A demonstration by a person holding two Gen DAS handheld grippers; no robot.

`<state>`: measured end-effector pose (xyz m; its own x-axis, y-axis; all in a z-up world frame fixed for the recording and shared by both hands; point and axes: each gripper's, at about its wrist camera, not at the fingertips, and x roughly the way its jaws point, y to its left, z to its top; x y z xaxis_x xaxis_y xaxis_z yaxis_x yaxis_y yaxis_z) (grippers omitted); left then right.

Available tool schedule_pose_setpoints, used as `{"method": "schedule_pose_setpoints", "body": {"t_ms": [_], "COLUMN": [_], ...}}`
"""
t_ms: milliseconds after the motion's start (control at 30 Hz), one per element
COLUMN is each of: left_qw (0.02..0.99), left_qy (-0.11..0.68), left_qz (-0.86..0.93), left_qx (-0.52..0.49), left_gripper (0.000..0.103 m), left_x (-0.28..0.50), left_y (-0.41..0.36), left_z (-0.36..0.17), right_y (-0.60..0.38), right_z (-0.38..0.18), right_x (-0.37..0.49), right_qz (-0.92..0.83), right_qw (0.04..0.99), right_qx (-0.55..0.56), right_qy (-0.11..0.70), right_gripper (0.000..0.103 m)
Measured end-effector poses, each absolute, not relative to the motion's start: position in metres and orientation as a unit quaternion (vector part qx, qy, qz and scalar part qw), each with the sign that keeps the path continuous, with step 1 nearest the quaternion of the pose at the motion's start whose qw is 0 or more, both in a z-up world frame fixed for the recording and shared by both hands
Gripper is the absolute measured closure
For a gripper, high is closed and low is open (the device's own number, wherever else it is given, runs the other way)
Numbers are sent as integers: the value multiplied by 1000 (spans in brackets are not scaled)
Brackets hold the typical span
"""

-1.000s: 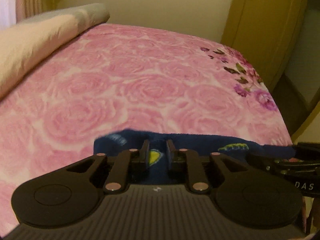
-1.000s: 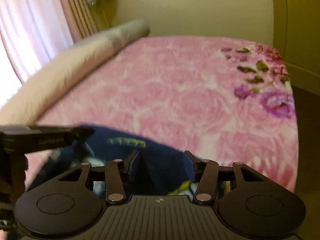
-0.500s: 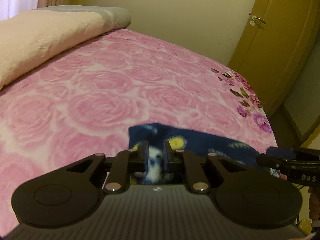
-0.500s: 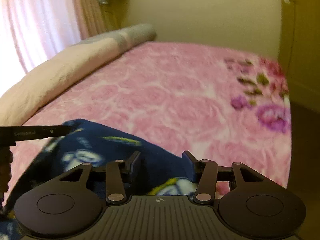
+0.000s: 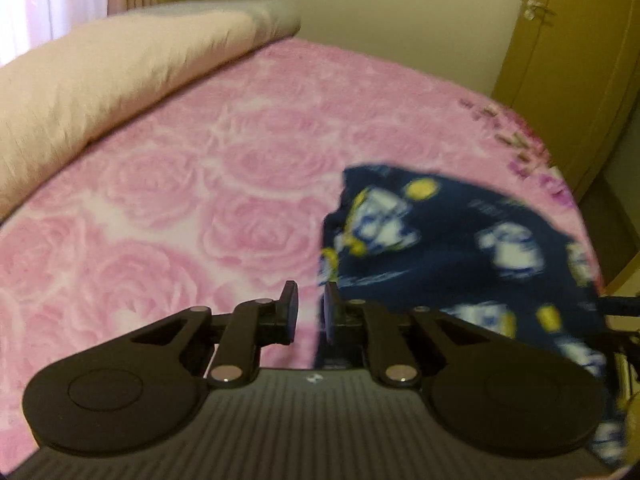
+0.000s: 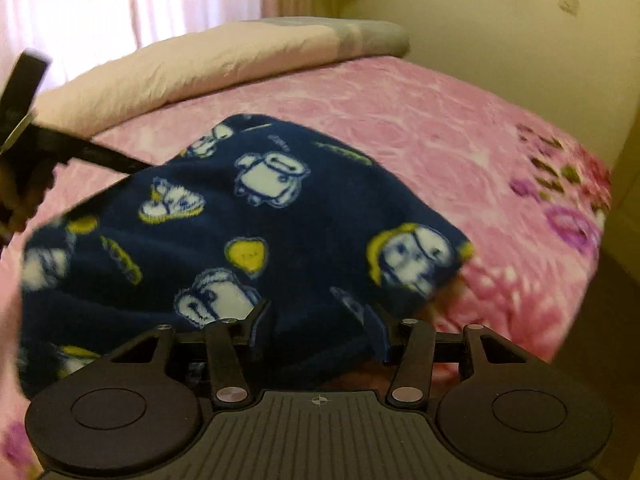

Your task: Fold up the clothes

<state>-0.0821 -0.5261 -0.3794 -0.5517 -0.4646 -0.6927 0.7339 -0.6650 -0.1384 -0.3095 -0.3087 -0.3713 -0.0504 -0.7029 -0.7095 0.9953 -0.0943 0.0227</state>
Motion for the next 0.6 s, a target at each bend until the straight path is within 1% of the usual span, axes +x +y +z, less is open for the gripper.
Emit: {"method": "schedule_pose_setpoints", "body": {"t_ms": [100, 167, 267, 333, 367, 467, 600], "left_qw": [311, 279, 256, 267, 271, 299, 318], "left_qy": [173, 152, 112, 80, 80, 109, 112], "left_qz": [-869, -871, -853, -833, -832, -826, -827], "left_qx": [342, 374, 442, 478, 477, 466, 449], "left_gripper": [93, 92, 92, 92, 92, 92, 93], "left_x": [-93, -102, -111, -109, -103, -91, -91], "left_y": [-493, -470, -444, -432, -429, -427, -421], "left_z": [-357, -356, -372, -384, -384, -376, -357], "right_y": [-307, -310, -313, -310, -305, -286, -278], "right_z": [-351, -345, -356, -371, -376, -376, -366], "right_x": [-298, -286, -265, -258, -257, -265, -268], "right_qz": [-676, -657, -634, -623, -622, -620, -621], "right_qw": [641, 660, 670, 656, 652, 649, 640], "right_qx": [295, 307, 322, 343, 343, 354, 358], "right_qy": [214, 197, 213, 253, 265, 265, 275], "right_gripper": [53, 53, 53, 53, 53, 53, 53]}}
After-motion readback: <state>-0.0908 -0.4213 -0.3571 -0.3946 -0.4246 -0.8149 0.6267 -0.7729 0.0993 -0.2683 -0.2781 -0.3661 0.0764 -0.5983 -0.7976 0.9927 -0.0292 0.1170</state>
